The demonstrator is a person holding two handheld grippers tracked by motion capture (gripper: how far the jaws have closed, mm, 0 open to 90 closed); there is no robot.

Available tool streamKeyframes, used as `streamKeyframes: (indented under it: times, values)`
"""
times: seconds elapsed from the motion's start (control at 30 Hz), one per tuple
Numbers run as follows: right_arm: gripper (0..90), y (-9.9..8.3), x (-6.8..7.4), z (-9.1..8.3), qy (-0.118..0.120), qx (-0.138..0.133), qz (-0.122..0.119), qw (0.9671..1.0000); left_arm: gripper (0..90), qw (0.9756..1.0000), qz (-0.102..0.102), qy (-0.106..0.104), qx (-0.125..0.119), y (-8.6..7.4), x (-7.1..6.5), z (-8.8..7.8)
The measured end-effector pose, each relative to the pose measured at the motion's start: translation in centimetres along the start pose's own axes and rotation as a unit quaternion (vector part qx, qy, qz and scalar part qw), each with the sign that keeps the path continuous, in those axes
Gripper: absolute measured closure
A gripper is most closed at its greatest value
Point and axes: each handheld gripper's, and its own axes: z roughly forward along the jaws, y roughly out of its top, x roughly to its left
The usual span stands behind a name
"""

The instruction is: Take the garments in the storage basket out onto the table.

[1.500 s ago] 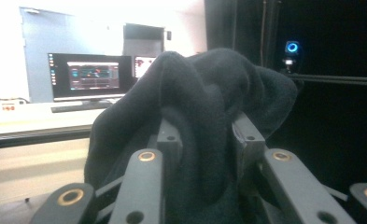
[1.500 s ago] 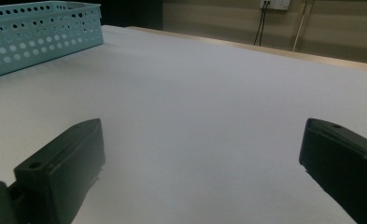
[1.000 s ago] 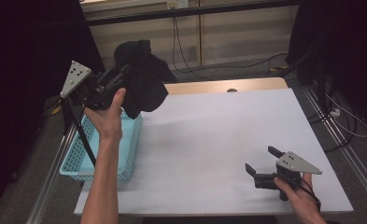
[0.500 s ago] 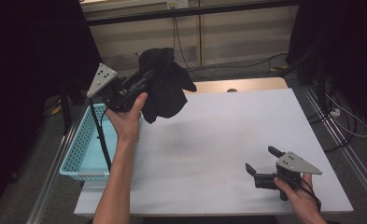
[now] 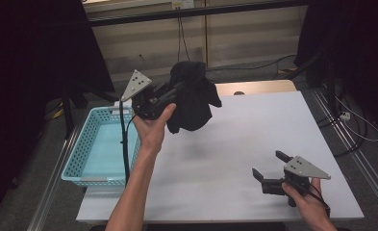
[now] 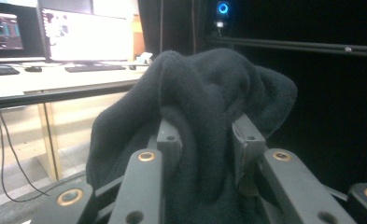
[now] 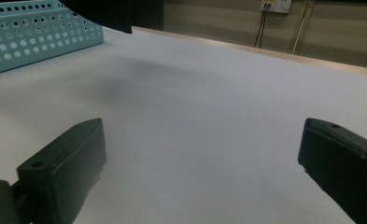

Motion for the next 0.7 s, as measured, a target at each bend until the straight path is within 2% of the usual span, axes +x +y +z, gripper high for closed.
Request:
streamKeyframes:
  times: [0.23,0.3,0.37,0.5,0.7]
  values:
    - [0.5,0.0,0.0,0.0,0.0,0.0,-0.001,1.0,70.0,0.9996,-0.014,-0.019,0.019,-1.8,-1.1,1.7]
    - [0.5,0.0,0.0,0.0,-0.001,0.001,-0.001,1.0,70.0,0.9993,-0.009,-0.024,0.029,-2.3,-1.5,2.3]
    - [0.6,0.0,0.0,0.0,0.0,0.001,-0.001,1.0,69.9,0.9989,-0.019,-0.028,0.031,-2.9,-1.7,2.8]
    - [0.6,-0.1,0.0,0.0,0.0,0.002,-0.003,1.0,69.8,0.9981,-0.023,-0.029,0.05,-4.3,-1.6,3.6]
    - [0.6,-0.1,0.0,-0.1,-0.001,0.002,-0.003,1.0,69.7,0.9966,-0.032,-0.023,0.072,-6.2,-0.8,3.9]
